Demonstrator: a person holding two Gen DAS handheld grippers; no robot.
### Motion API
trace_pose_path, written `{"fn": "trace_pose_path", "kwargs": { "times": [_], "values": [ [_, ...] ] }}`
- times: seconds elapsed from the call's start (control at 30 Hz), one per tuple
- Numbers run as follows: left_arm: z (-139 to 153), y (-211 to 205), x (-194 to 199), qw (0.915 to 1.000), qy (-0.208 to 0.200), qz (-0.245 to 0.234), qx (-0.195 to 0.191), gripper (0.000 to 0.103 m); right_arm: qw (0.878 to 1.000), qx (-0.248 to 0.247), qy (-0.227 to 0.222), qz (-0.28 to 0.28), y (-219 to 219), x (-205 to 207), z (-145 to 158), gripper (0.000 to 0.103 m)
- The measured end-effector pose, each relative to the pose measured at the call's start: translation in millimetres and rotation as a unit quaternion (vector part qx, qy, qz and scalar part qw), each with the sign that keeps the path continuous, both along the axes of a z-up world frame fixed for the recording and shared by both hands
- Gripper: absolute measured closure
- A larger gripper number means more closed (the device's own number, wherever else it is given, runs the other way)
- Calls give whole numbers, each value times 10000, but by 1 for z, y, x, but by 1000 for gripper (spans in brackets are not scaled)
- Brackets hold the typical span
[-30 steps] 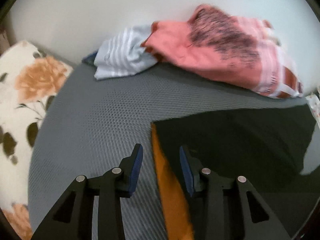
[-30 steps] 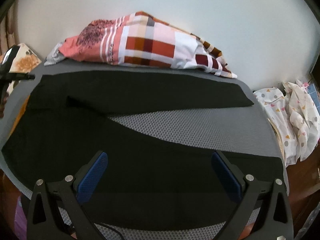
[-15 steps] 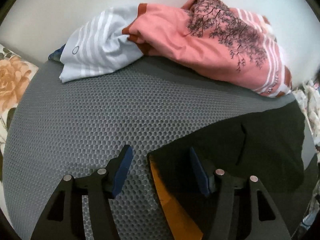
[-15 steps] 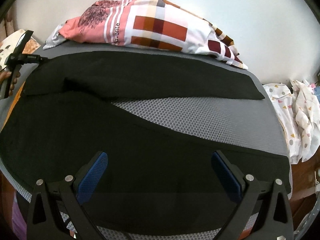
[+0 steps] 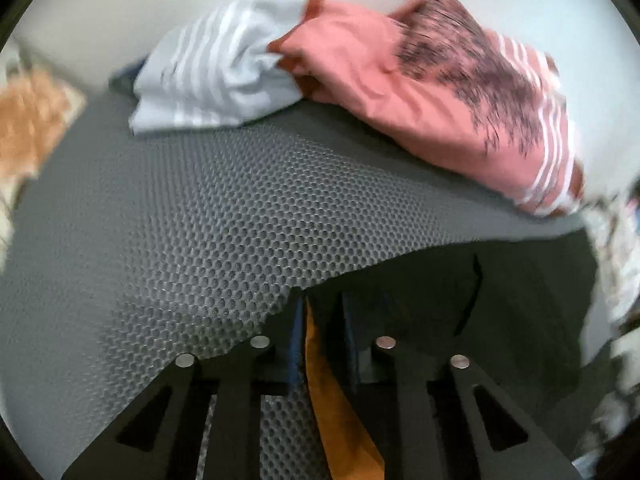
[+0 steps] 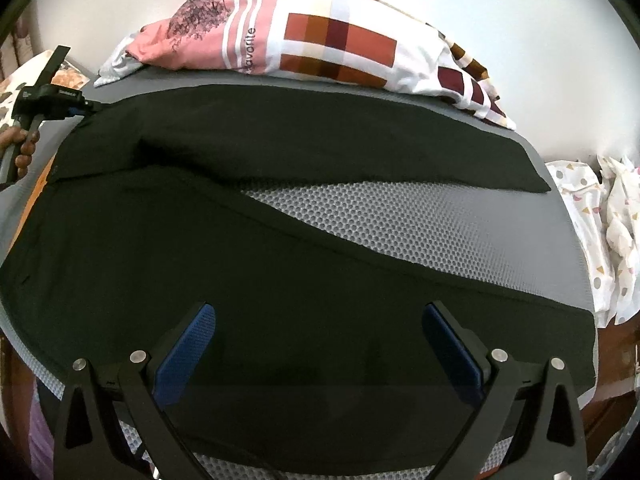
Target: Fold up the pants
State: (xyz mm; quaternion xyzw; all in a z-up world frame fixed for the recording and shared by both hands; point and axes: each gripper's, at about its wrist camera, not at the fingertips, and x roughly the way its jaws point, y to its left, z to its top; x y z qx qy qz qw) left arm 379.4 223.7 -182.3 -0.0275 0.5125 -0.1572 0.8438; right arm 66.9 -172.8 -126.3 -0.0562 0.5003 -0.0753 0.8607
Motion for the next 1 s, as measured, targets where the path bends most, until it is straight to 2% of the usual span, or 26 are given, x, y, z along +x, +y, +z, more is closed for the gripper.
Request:
{"fn": "trace_pose_path", "kwargs": {
  "times": [0.07,0.13,0.17,0.23,0.27,0.37,0.47,0.5,0.53,0.57,0.6,0.63,0.7,0.73,0.83,0.87,0.93,1.0],
  "values": [
    [7,-14,-15,9994,-223,-101,240,93,10000,73,-17,18,-2,2,1,1],
    [20,-22,-34,9984,-518,-129,195,94,9992,382,-25,60,-6,7,4,1],
    [28,-27,-44,9975,-674,-121,148,94,9992,382,-25,60,-6,7,4,1],
    [46,-21,-61,9955,-934,-129,124,94,9942,1049,-171,166,-12,14,13,1],
    [57,-25,-79,9931,-1150,-180,137,94,9814,1865,-351,292,-21,26,25,0],
    [88,-23,-117,9878,-1535,-251,56,94,9567,2839,-415,486,-28,51,36,0],
    [106,-29,-161,9826,-1835,-286,4,94,9174,3929,-464,435,-41,87,37,0],
    [111,-31,-177,9814,-1892,-307,-45,94,9174,3929,-464,435,-41,87,37,0],
    [115,-32,-192,9808,-1925,-291,-98,94,8829,4679,-293,265,-48,116,28,0],
    [116,-33,-202,9807,-1926,-266,-188,94,8829,4679,-293,265,-48,116,28,0],
    [117,-37,-214,9814,-1884,-201,-320,94,8412,5406,-85,67,-52,145,14,0],
    [117,-37,-225,9817,-1850,-187,-401,94,8239,5667,4,-60,-54,157,8,0],
    [116,-36,-243,9815,-1863,-180,-399,94,7818,6223,147,-363,-60,178,-6,0],
    [116,-36,-251,9819,-1825,-180,-480,94,7702,6360,208,-435,-63,187,-12,0],
    [112,-34,-269,9831,-1708,-158,-643,94,7485,6574,393,-776,-67,210,-29,0],
    [110,-34,-273,9838,-1638,-159,-713,94,7449,6600,499,-839,-66,220,-35,0],
    [107,-33,-280,9849,-1539,-117,-789,93,7468,6564,540,-925,-65,224,-38,0],
    [105,-33,-284,9856,-1473,-100,-830,93,7587,6411,613,-977,-60,240,-44,3]
  ]
}}
